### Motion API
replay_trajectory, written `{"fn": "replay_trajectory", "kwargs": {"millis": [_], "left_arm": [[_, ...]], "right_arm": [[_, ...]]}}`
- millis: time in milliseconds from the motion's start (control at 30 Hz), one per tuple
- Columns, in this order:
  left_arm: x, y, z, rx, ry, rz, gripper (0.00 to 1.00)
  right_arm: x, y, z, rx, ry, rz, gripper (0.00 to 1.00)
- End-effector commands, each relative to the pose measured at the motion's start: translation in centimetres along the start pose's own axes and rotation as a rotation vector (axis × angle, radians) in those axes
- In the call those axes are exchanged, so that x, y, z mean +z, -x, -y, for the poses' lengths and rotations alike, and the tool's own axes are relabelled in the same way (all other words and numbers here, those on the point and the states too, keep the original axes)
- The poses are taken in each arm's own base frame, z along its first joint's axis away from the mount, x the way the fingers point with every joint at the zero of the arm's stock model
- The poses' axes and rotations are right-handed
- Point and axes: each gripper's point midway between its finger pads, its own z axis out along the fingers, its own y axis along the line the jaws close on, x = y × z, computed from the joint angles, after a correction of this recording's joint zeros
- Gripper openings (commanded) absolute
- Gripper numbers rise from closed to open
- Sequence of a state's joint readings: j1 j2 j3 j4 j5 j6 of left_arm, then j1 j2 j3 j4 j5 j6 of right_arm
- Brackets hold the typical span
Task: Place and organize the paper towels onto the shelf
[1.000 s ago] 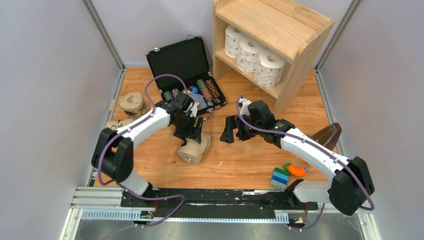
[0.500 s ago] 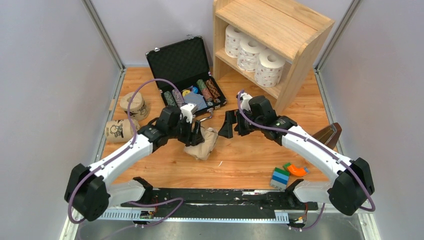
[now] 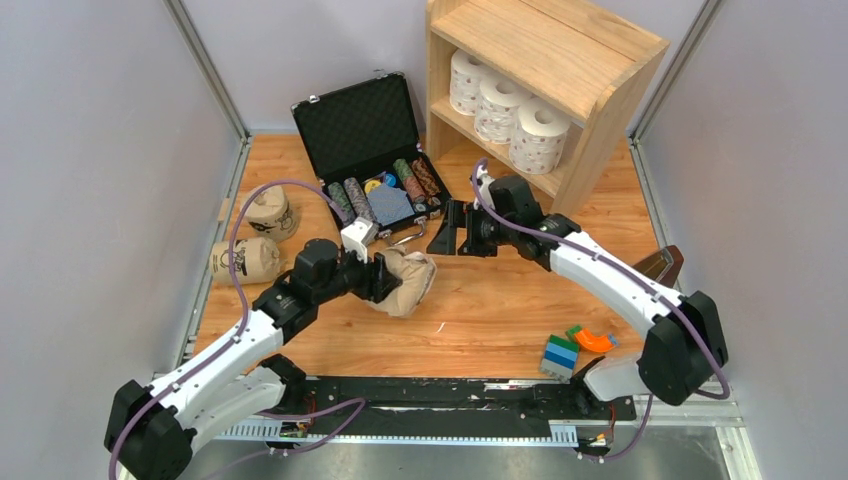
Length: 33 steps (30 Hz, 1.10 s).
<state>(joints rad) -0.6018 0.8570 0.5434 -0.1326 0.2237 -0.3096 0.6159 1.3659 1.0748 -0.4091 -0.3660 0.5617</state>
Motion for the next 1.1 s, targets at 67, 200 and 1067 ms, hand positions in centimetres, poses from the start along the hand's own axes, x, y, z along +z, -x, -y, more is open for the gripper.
{"fn": "replay_trajectory", "kwargs": {"millis": [67,200,1067], "left_arm": [[0.8,1.3,0.6,0.010,-0.026,0.114,0.66],[1.3,-0.1,0.6,0.002,-0.019,0.097,0.70],[-5.2,-1.7,1.6,-0.420,0.202,-0.231,1.00]], "right_arm": [[2.0,0.2,-1.3,0.085,0.064,-0.078,0.90],[3.4,-0.8,-1.2,0.092,0.081,-0.143,0.87],[6.0,-2.6,-0.4,0.059,0.343,-0.216,0.95]]}}
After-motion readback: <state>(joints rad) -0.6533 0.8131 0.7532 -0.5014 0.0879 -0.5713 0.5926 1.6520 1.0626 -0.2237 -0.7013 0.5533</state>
